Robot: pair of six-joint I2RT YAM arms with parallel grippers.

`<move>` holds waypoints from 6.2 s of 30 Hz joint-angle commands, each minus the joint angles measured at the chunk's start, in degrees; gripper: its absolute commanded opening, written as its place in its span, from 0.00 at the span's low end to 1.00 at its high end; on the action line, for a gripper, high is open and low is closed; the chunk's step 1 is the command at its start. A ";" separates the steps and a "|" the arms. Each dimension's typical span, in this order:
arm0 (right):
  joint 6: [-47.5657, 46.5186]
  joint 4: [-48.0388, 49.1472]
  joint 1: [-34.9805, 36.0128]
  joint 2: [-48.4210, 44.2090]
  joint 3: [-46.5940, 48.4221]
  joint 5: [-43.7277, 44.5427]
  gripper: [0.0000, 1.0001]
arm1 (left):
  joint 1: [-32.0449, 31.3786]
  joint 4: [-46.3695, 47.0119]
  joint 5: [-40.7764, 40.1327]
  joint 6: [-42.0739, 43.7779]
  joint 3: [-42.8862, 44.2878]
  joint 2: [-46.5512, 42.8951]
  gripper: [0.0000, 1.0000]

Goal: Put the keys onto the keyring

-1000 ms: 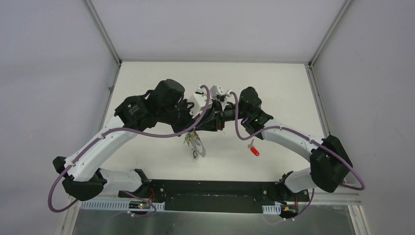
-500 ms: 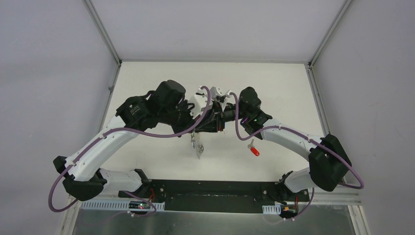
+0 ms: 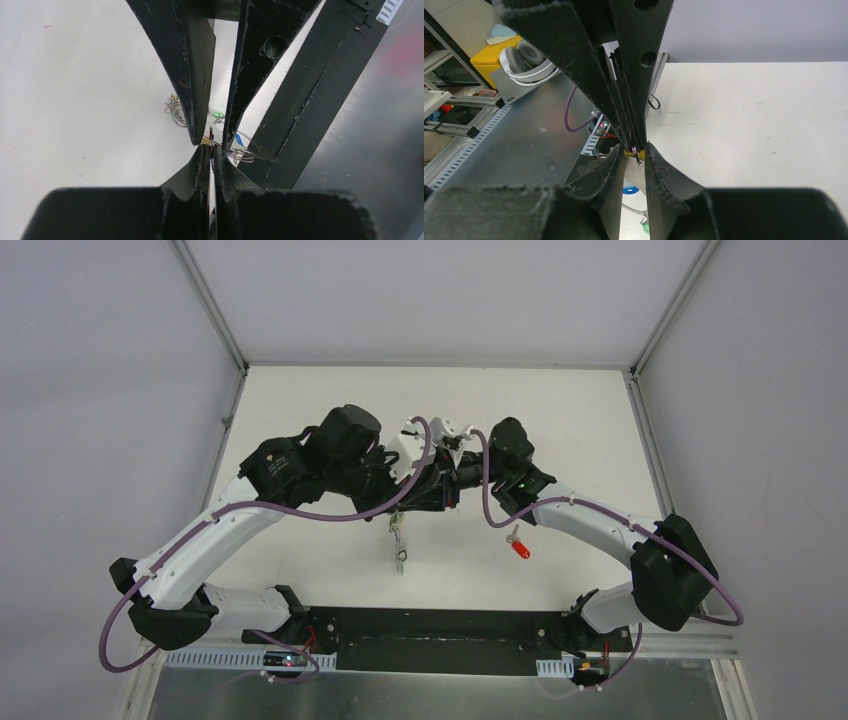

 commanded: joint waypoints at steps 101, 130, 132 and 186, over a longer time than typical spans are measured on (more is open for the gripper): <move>8.91 9.50 -1.75 -4.59 0.48 -1.41 0.00 | -0.80 46.04 -0.55 0.97 -38.54 -33.00 0.25; 9.96 10.74 -1.75 -4.59 -0.06 -1.10 0.00 | -0.82 55.54 2.09 -1.46 -42.69 -34.61 0.00; 9.93 10.74 -1.75 -4.59 -0.11 -0.97 0.00 | -0.83 55.58 2.28 -1.14 -42.91 -34.90 0.00; 16.51 19.55 -0.82 0.69 0.29 5.56 0.35 | -0.74 -15.70 -3.02 -5.14 22.82 6.49 0.00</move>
